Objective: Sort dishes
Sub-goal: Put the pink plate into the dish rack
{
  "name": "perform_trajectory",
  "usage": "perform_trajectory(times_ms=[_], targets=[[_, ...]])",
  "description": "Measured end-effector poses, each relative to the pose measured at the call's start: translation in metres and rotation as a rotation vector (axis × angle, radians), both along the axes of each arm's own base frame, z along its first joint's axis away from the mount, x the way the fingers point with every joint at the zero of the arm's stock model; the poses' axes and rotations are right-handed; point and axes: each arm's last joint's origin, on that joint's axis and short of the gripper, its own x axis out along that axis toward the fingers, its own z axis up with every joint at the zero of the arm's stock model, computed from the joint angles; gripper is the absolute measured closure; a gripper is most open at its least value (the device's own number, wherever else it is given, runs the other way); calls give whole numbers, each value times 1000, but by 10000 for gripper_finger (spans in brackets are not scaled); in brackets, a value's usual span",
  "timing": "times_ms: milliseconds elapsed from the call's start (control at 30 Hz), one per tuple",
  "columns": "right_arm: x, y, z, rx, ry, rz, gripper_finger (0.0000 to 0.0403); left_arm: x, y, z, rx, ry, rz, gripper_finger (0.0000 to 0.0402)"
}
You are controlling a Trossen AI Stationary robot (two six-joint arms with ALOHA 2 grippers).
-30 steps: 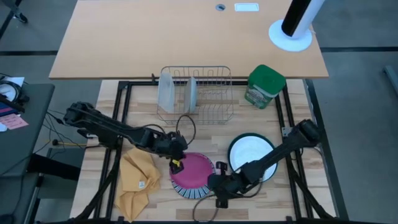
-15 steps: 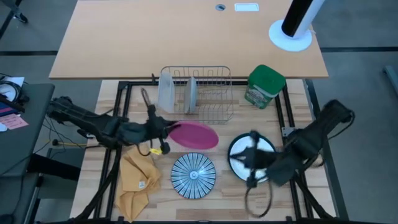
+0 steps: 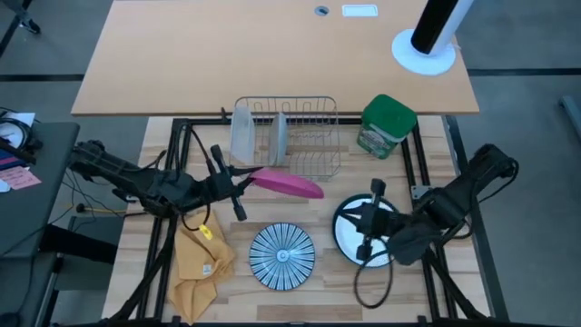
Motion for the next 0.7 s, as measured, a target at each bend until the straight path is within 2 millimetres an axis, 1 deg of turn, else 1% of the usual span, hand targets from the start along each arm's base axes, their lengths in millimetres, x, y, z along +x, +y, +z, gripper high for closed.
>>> perform_trajectory(times_ms=[100,233,333,433,567,700], targets=[[5,3,-7,-50,42,11,400,1,0,-9,-48,-39,14,391],[5,3,-6,-67,41,19,400,2,-2,-24,-120,-126,26,391],[4,0,-4,-61,33,12,400,0,1,-27,-130,-179,110,391],[0,-4,1,-52,15,7,400,-5,5,-26,-165,-243,183,391],[-5,-7,7,-39,-2,8,400,-13,8,-18,-224,-308,181,391],[-8,-10,10,-38,-7,9,400,-16,9,-17,-238,-320,179,391]])
